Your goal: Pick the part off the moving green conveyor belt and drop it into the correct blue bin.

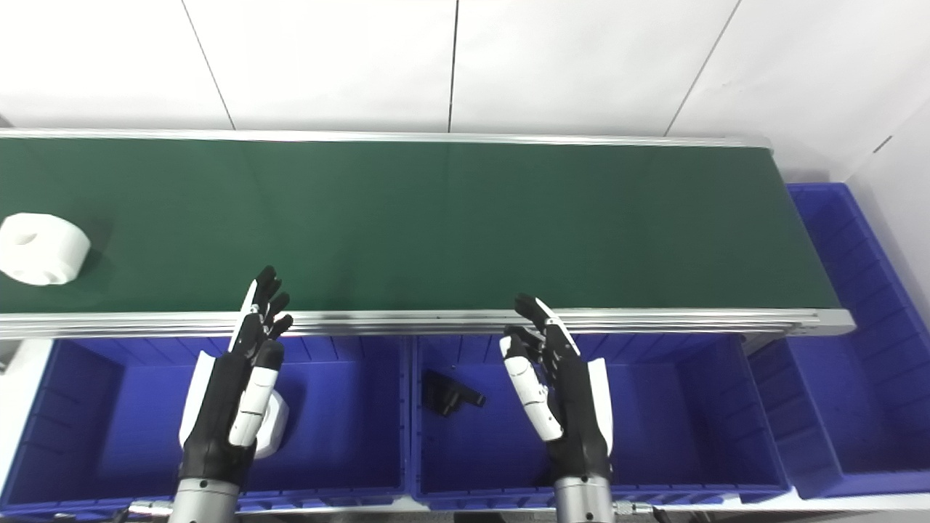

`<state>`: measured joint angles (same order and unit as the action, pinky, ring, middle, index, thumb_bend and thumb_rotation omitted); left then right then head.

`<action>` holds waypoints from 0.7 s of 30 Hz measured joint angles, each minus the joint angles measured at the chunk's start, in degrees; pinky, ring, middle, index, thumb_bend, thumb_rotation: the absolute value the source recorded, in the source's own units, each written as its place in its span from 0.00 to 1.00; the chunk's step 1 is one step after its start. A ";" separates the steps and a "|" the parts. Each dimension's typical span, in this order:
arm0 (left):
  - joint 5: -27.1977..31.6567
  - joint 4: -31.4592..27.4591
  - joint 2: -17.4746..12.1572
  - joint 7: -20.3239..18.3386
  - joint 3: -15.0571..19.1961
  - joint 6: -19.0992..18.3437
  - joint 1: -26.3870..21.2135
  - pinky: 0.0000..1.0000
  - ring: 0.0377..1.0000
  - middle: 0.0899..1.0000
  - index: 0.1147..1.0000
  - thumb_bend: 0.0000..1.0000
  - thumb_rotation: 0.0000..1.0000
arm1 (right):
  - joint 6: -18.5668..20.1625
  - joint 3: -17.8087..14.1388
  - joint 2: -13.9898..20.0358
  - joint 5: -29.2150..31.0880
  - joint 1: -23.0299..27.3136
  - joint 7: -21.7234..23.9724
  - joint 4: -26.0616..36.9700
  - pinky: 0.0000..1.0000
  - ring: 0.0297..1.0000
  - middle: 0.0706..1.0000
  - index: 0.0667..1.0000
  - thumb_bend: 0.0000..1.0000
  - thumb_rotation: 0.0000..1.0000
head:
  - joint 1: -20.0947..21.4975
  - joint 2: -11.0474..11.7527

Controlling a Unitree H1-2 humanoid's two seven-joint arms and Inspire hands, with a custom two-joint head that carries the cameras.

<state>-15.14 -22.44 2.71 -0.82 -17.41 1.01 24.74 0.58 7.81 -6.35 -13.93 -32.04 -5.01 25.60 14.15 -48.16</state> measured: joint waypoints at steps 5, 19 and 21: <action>0.00 0.00 0.00 0.00 -0.02 0.00 0.02 0.92 0.96 1.00 1.00 0.57 1.00 | -0.01 0.00 0.04 0.02 0.00 0.00 0.00 0.72 0.75 0.84 0.83 0.59 0.80 | -0.61 0.35; -2.62 3.78 0.38 1.53 -1.68 2.10 0.89 0.89 0.94 1.00 1.00 0.55 0.90 | -1.36 -2.12 4.08 5.02 -0.02 0.64 -2.66 0.72 0.76 0.85 0.85 0.51 0.84 | -14.39 6.23; -3.27 4.12 0.38 2.34 -1.73 2.73 0.88 0.89 0.95 1.00 1.00 0.54 0.88 | -1.45 -2.83 4.94 6.40 -0.01 0.97 -3.17 0.71 0.76 0.84 0.85 0.51 0.84 | -15.03 6.50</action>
<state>-18.41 -18.32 3.09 1.52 -19.14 3.74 25.63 -0.87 4.97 -1.41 -7.53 -32.05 -4.04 22.43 -0.88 -41.66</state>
